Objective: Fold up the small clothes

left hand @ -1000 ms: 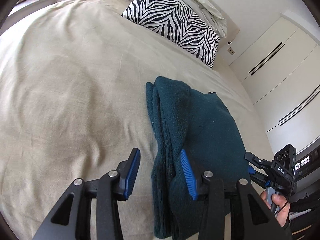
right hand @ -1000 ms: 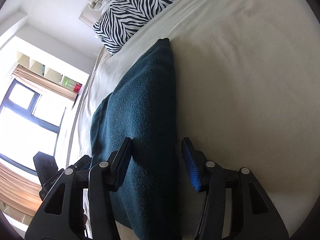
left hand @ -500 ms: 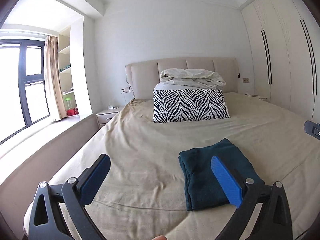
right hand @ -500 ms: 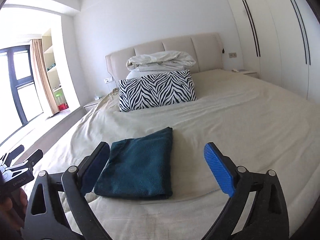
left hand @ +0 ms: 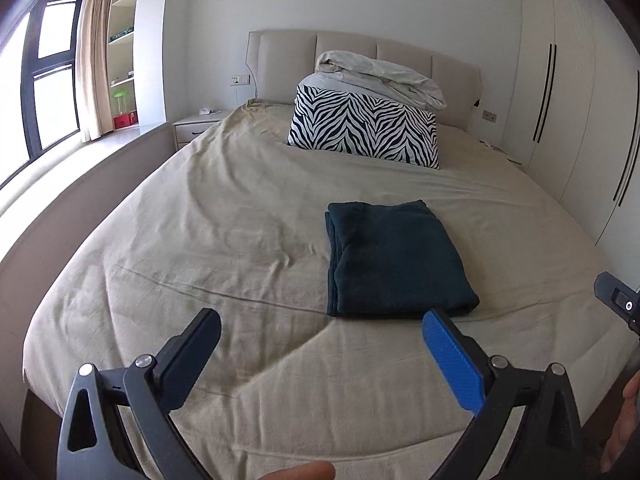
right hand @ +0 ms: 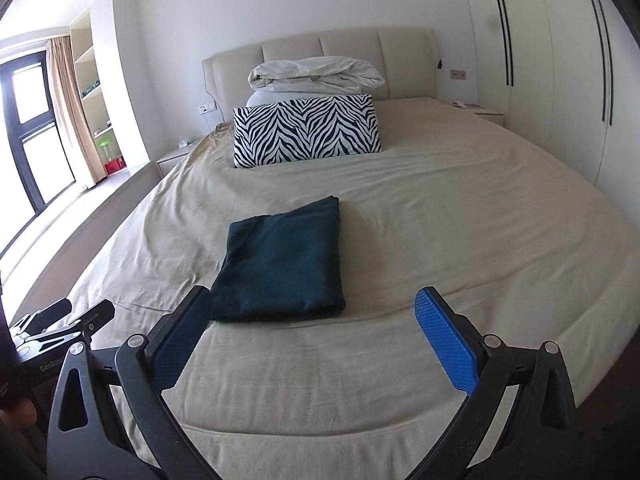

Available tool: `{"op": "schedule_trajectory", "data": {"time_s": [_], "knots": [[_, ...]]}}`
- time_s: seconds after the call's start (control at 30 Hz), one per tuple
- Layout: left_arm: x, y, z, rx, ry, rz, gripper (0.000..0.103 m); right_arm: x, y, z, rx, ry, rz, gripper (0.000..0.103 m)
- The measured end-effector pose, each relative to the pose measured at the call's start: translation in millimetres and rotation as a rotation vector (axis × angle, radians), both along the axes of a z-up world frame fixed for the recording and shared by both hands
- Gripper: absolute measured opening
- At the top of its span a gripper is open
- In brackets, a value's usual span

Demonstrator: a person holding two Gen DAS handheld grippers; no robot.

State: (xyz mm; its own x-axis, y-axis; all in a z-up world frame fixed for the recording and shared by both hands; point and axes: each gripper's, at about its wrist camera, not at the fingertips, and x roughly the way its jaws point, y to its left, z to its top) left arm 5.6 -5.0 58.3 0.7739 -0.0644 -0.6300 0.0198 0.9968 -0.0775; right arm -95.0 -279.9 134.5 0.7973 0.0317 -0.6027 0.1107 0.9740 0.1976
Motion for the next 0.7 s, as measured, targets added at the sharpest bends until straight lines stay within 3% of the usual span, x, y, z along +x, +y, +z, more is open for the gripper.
{"op": "schedule_trajectory", "data": {"time_s": [0.23,0.7], "knots": [[10,1,-24,-0.029,0.087,-0.006,0.103,23,6,-38,-0.039,0.070,0.006,0.103],[15,13,-35,-0.006,0.096,0.017,0.103,38,18,-49,-0.067,0.101,0.053,0.103]]}}
